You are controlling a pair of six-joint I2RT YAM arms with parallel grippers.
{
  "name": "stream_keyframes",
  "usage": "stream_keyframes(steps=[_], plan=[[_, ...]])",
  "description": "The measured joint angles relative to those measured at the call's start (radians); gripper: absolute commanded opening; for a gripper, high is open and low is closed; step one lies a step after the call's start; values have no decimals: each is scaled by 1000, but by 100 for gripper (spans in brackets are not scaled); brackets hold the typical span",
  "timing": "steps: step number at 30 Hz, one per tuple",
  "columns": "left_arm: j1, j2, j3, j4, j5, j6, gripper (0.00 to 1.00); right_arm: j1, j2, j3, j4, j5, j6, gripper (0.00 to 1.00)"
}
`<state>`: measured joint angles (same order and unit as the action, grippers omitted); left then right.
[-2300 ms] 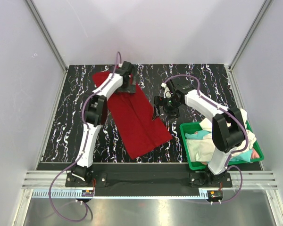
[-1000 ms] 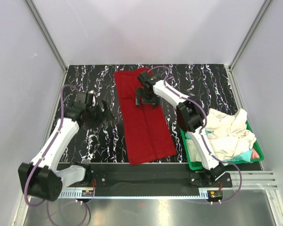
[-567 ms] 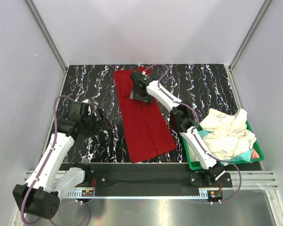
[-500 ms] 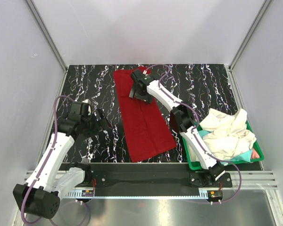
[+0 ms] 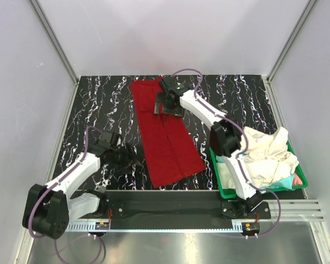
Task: Fold and stack the t-shirts
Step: Fold the tshirt
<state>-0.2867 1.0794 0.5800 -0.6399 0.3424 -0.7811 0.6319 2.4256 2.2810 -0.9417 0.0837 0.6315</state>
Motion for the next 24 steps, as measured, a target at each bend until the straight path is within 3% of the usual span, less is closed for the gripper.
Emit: stream_keyframes(steps=[4,7,12,17,21,22,24], plan=[[-134,44,-13,83,-6,-109,59,-5,-257,-188,13,-71,-111,99],[-218,64,-13,134,-16,-189,51,-23,-496,-406,62,-129,-172,89],[-332,79,-41,169,-64,-310,48,-95,-820,-825,155,-207,-219,83],[-428,102,-82,182,-103,-398,54,-117,-868,-1017,187,-248,-230,84],[-458,158,-82,220,-96,-432,53,-117,-870,-1064,200,-267,-232,84],[-462,160,-82,232,-96,-438,52,-117,-871,-1067,205,-270,-232,84],[-463,164,-90,258,-93,-455,39,-117,-871,-1068,215,-275,-231,84]])
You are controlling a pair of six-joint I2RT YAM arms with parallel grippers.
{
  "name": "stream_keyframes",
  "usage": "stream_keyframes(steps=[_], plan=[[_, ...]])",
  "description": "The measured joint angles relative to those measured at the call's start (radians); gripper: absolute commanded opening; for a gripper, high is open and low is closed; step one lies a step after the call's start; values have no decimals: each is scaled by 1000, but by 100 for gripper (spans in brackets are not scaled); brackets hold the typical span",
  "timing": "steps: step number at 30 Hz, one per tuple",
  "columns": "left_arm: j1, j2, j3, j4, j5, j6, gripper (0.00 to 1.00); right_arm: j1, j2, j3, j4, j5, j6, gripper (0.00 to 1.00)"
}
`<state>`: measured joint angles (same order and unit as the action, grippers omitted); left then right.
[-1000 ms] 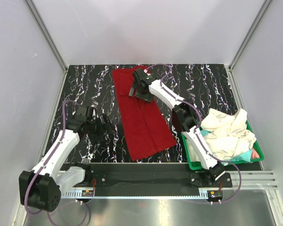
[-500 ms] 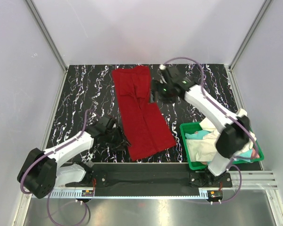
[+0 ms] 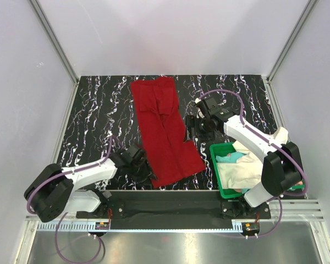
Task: Fold and stack the t-shirts
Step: Fold the tshirt
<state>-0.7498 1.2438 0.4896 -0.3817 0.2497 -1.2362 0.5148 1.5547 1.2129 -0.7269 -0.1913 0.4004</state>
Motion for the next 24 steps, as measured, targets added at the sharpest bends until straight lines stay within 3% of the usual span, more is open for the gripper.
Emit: stream_keyframes(steps=[2,4,8,13,18,19,24], plan=[[0,2,-25,42,5,-22,14,0,0,0,6,-10,0,84],[0,2,-48,66,10,-42,0,0,0,-1,6,-14,0,85],[5,-10,-52,67,6,-47,0,0,2,-3,1,-40,-2,84],[64,-143,-53,-100,-82,0,0,0,19,-76,18,-125,5,81],[113,-260,-53,-235,-152,63,1,14,48,-211,43,-203,34,62],[113,-256,-53,-241,-151,72,2,19,50,-234,50,-221,43,61],[113,-217,-55,-231,-129,113,34,47,49,-316,89,-271,76,61]])
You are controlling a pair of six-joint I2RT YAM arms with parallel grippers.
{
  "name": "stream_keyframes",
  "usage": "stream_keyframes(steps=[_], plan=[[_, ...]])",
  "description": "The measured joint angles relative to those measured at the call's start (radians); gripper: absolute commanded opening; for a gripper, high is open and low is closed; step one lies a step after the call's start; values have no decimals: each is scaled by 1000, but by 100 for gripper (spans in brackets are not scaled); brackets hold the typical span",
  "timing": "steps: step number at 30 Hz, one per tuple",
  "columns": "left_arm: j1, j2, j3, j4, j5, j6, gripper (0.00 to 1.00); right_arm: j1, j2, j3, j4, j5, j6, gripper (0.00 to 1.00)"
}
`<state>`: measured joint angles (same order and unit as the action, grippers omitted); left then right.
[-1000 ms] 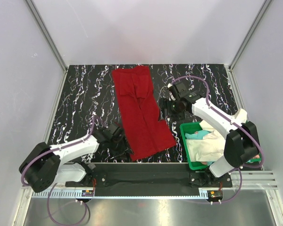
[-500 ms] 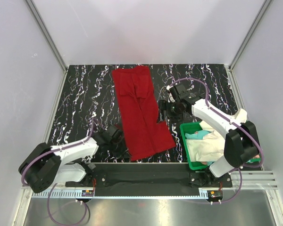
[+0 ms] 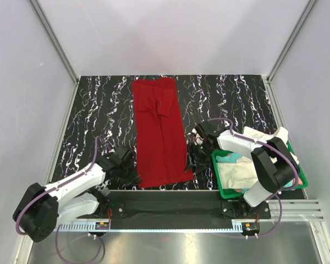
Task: Fold and stack the t-shirts
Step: Fold the tshirt
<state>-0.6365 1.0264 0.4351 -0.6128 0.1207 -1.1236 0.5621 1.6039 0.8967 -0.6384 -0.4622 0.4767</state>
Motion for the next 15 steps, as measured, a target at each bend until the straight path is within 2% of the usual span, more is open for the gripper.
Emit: stream_keyframes(steps=[4,13,15], plan=[[0,4,-4,22,24,18,51,8,-2,-82,44,-29,37,61],[0,20,-11,64,59,27,47,12,-16,-138,91,-59,87,60],[0,25,-12,71,64,28,46,12,-12,-137,101,-60,97,58]])
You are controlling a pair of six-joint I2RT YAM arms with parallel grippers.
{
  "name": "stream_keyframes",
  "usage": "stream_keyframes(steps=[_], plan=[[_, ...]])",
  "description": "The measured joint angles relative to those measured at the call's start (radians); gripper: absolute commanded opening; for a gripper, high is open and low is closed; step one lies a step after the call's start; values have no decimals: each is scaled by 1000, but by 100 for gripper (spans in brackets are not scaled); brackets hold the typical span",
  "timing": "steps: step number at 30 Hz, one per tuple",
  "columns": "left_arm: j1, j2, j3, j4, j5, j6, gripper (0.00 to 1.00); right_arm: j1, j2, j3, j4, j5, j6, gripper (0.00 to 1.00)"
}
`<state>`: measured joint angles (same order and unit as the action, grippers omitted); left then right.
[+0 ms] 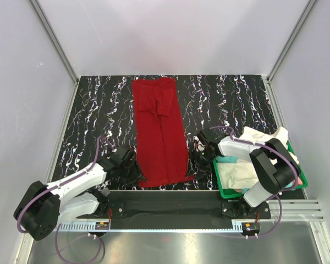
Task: Fold and stack the t-shirts
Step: Fold the tshirt
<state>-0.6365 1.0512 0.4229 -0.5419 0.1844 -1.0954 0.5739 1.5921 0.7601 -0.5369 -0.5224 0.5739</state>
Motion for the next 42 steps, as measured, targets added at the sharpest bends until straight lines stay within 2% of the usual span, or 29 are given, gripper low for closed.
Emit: stream_keyframes(steps=[2,6,10,11,13,14,16,23,29,35,42], plan=[[0,1,-4,9,5,0,44,0,3,0,7,1,8,54],[0,3,-9,19,14,0,41,0,10,1,21,7,23,53],[0,5,-19,29,21,2,32,0,14,2,27,9,31,50],[1,4,-22,32,26,3,29,0,16,2,29,9,33,44],[1,4,-27,36,31,4,5,1,20,0,40,11,35,33],[2,4,-32,41,39,9,0,1,22,-3,50,15,37,16],[2,2,-36,49,44,14,0,2,25,-15,66,18,42,0],[-24,-55,-79,79,66,-2,0,17,-15,-85,124,-11,100,0],[-39,-66,-50,7,56,5,0,52,-84,-91,91,-3,135,0],[31,60,206,-75,39,82,0,33,-66,125,-15,24,106,0],[208,300,472,-28,45,173,0,-61,153,444,-68,23,30,0]])
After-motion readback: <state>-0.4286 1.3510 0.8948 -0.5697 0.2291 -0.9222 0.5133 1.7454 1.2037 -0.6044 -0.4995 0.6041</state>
